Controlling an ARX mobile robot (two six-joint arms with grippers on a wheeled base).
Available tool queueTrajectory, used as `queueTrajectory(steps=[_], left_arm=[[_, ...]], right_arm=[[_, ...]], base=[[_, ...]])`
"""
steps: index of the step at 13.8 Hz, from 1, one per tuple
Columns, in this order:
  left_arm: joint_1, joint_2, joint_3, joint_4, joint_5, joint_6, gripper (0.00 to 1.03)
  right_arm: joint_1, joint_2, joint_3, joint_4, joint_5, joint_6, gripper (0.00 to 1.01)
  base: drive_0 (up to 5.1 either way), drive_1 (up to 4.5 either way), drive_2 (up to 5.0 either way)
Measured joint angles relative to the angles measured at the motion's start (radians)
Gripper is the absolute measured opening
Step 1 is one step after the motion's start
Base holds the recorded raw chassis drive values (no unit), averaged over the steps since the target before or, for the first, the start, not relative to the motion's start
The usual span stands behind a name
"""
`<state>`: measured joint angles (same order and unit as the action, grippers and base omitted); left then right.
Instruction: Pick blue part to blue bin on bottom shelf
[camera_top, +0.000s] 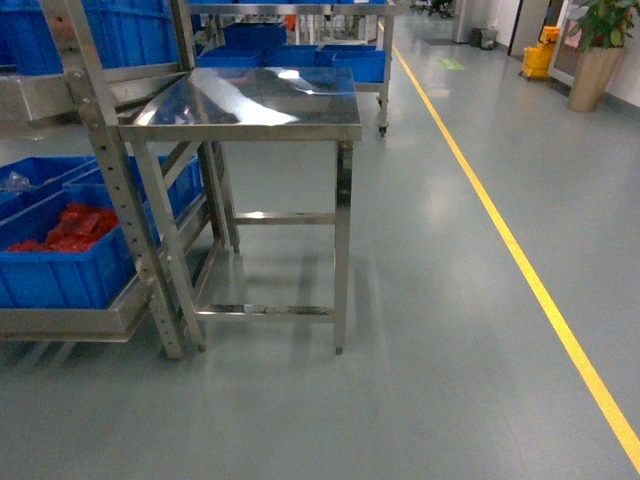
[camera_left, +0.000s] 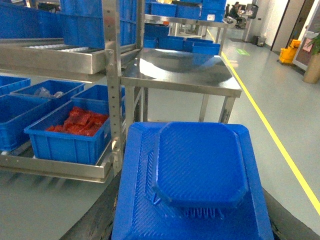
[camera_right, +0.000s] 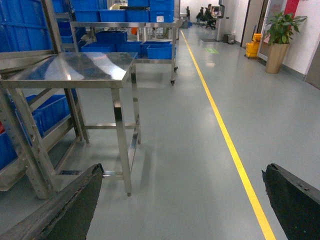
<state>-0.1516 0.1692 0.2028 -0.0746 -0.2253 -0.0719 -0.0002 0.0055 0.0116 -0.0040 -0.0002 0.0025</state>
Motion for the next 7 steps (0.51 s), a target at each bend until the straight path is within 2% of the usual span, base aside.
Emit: queueTrajectory(steps=[7], left_arm=[[0.0, 0.0, 0.0, 0.005, 0.0, 0.0, 0.43]], right_arm=[[0.0, 0.0, 0.0, -0.001, 0.0, 0.0, 0.98]], base=[[0.0, 4.28, -4.3]])
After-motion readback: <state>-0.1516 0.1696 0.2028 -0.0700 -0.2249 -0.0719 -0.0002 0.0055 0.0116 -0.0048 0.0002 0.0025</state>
